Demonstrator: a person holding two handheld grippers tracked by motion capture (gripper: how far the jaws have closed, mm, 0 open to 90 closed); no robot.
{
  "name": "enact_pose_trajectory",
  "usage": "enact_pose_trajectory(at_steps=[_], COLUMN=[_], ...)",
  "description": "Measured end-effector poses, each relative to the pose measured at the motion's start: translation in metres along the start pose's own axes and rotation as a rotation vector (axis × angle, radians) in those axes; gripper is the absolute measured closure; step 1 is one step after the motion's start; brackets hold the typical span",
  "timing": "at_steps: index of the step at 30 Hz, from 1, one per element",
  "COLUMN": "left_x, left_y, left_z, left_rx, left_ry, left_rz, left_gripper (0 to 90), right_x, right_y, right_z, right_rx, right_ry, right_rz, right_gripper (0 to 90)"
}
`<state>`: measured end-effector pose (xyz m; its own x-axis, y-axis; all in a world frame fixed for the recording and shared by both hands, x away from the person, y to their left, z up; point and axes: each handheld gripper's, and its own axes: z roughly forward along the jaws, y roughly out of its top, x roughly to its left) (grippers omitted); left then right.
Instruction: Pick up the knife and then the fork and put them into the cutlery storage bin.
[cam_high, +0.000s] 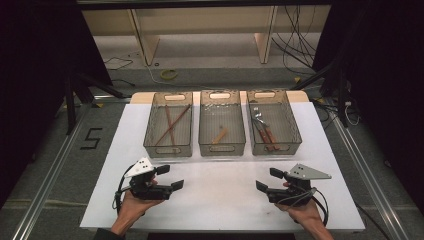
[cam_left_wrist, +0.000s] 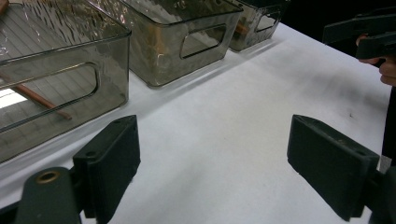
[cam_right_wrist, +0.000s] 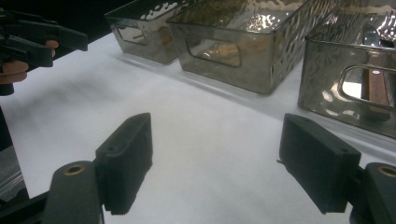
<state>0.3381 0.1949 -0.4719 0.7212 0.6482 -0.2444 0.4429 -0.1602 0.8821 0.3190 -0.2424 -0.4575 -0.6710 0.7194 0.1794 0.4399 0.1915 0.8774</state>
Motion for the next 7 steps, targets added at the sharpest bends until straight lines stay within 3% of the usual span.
enact_pose_trajectory(at_steps=[7], left_x=[0.0001], left_y=[0.0001], left_z=[0.0006], left_rx=[0.003], left_ry=[0.001], left_rz=[0.000], left_gripper=[16.3], right_x=[-0.0005], right_y=[-0.0001], right_z=[0.0005], right_rx=[0.001], right_ry=[-0.004], right_rz=[-0.004], right_gripper=[26.3])
